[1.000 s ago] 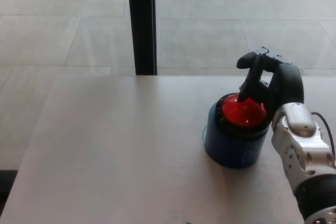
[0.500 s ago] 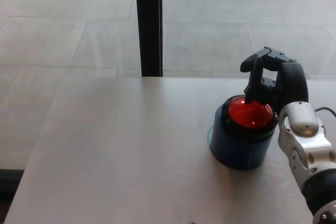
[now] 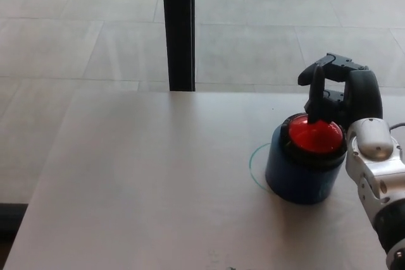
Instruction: The robot uses its right hand to press the red button kept in the middle of the desk
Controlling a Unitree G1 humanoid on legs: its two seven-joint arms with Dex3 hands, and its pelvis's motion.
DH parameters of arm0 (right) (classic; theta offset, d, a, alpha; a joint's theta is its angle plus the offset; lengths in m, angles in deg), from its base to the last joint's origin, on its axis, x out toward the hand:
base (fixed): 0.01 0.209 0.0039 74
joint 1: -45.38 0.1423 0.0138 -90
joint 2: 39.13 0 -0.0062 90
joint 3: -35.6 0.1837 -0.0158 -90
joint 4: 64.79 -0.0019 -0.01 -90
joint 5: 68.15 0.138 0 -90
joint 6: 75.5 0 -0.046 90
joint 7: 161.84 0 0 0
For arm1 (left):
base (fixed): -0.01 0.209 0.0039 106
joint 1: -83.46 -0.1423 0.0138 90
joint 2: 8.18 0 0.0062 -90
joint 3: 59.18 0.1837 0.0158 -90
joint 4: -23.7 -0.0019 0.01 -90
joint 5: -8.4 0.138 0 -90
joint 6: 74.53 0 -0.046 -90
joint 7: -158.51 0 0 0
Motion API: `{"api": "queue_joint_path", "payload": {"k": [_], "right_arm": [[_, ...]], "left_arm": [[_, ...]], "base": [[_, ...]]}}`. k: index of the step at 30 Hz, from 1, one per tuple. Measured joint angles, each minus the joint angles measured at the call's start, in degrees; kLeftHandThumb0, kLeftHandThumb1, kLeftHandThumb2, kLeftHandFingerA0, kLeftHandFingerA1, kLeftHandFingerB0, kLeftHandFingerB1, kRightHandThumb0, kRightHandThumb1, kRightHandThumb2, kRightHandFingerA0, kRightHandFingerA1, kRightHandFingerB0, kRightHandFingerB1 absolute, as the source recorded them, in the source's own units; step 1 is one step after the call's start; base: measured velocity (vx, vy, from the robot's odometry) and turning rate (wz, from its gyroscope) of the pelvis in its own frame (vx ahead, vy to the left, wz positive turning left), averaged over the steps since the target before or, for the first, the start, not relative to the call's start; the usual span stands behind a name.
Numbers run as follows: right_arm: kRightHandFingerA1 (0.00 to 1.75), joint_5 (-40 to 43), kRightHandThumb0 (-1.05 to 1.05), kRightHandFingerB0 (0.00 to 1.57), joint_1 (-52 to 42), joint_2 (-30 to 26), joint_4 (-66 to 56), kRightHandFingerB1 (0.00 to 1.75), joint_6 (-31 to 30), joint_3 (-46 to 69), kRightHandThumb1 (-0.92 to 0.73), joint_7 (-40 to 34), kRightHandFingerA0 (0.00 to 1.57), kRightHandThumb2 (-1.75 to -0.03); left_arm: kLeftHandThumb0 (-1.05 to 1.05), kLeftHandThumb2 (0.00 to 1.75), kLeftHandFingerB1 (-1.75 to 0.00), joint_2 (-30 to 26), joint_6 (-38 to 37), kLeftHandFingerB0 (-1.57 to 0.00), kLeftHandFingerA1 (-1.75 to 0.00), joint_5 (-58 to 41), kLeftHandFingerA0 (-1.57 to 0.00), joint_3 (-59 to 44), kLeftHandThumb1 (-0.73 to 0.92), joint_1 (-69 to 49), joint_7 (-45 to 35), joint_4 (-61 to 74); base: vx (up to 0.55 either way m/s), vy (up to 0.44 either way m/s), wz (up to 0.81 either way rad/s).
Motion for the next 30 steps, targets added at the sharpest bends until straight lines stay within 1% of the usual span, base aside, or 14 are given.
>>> {"api": "queue_joint_path", "payload": {"k": [3, 5, 9, 10, 12, 13, 17, 18, 21, 22, 23, 25, 26, 30], "right_arm": [[1.75, 0.49, -0.23, 0.77, 0.27, 0.18, -1.78, 1.5, -1.51, 1.32, -0.51, 0.46, 0.98, -1.25], [1.75, 1.52, -0.21, 0.77, 0.71, 0.29, -2.88, 1.45, -2.79, 3.61, -0.55, 1.09, 0.95, -1.2], [1.75, 4.15, -0.22, 0.77, 3.91, 0.4, -4.28, 1.46, -5.6, 8.84, -0.57, 1.87, 0.93, -1.18], [1.75, 4.8, -0.24, 0.76, 5.0, 0.37, -4.69, 1.5, -6.19, 10.0, -0.59, 2.03, 0.93, -1.12], [1.75, 5.61, -0.2, 0.76, 6.72, -0.23, -4.99, 1.52, -7.14, 11.72, -0.56, 2.38, 0.96, -1.17], [1.75, 6.24, -0.21, 0.77, 8.06, -1.03, -5.32, 1.53, -7.68, 12.95, -0.53, 2.73, 0.97, -1.21], [1.75, 7.55, -0.18, 0.82, 10.66, -4.74, -6.77, 1.44, -8.74, 15.71, -0.48, 3.69, 1.0, -1.33], [1.75, 7.94, -0.18, 0.83, 11.19, -6.41, -7.44, 1.45, -9.22, 16.79, -0.48, 3.92, 0.99, -1.3], [1.75, 9.1, -0.17, 0.81, 11.38, -10.34, -9.04, 1.45, -10.75, 19.53, -0.49, 4.18, 0.99, -1.29], [1.75, 9.35, -0.13, 0.8, 11.38, -11.64, -9.28, 1.41, -11.15, 20.21, -0.52, 4.29, 0.93, -1.23], [1.75, 9.54, -0.13, 0.79, 11.34, -12.69, -9.49, 1.4, -11.46, 20.78, -0.57, 4.39, 0.92, -1.16], [1.75, 9.74, -0.13, 0.79, 10.41, -16.49, -9.5, 1.4, -11.95, 22.15, -0.57, 5.26, 0.92, -1.16], [1.75, 9.82, -0.17, 0.8, 9.87, -18.13, -9.49, 1.07, -12.18, 22.75, -0.62, 5.62, 0.91, -0.99], [1.63, 9.95, -0.25, 0.79, 6.2, -25.13, -9.12, 0.67, -12.15, 24.78, -0.71, 7.78, 0.9, -0.76]], "left_arm": [[-0.57, 1.13, -0.81, 0.0, 0.0, -0.25, -0.99, 0.0, -0.42, -0.04, 0.92, -0.1, 0.02, -0.07], [-0.56, 1.11, -0.9, 0.01, 0.0, -0.13, -1.21, -0.08, -0.23, -0.34, 0.92, -0.29, 0.03, -0.22], [-0.55, 1.22, -0.73, 0.06, 0.0, -0.15, -0.9, -0.2, -0.34, -0.66, 0.92, -0.99, -0.07, -0.19], [-0.56, 1.12, -0.89, 0.1, 0.0, -0.12, -1.21, -0.34, -0.24, -0.91, 0.92, -1.12, -0.12, -0.17], [-0.57, 1.19, -0.78, 0.1, -0.03, -0.25, -0.95, -0.36, -0.42, -0.84, 0.92, -1.21, -0.1, -0.18], [-0.57, 1.11, -0.92, 0.1, -0.05, -0.17, -1.21, -0.28, -0.28, -0.6, 0.92, -1.41, -0.09, -0.19], [-0.57, 1.11, -0.93, 0.05, -0.05, -0.16, -1.26, -0.3, -0.31, -0.47, 0.92, -1.74, -0.1, -0.22], [-0.56, 1.16, -0.78, 0.04, -0.05, -0.23, -0.99, -0.3, -0.47, -0.44, 0.92, -1.89, -0.09, -0.3], [-0.58, 1.15, -0.78, 0.01, -0.05, -0.24, -0.99, -0.21, -0.45, -0.24, 0.92, -2.18, -0.08, -0.34], [-0.58, 1.1, -0.87, 0.01, -0.05, -0.1, -1.18, -0.22, -0.2, -0.27, 0.92, -2.17, -0.08, -0.37], [-0.57, 1.2, -0.73, 0.0, -0.05, -0.17, -0.89, -0.24, -0.34, -0.33, 0.92, -2.17, -0.07, -0.39], [-0.57, 1.2, -0.73, 0.02, -0.05, -0.17, -0.89, -0.41, -0.34, -0.5, 0.92, -2.1, -0.19, -0.38], [-0.57, 1.11, -0.9, 0.01, -0.05, -0.13, -1.21, -0.47, -0.23, -0.61, 0.92, -2.17, -0.23, -0.39], [-0.56, 1.11, -0.91, -0.22, -0.05, -0.13, -1.2, -0.63, -0.24, -0.79, 0.92, -2.42, -0.24, -0.42]], "base": [[0.0, 0.0, 0.0], [0.0, 0.0, 0.0], [0.0, 0.0, 0.0], [0.0, 0.0, 0.0], [0.0, 0.0, 0.0], [0.0, 0.0, 0.0], [0.0, 0.0, 0.0], [0.0, 0.0, 0.0], [0.0, 0.0, 0.0], [0.0, 0.0, 0.0], [0.0, 0.0, 0.0], [0.0, 0.0, 0.0], [0.0, 0.0, 0.0], [0.0, 0.0, 0.0]]}}
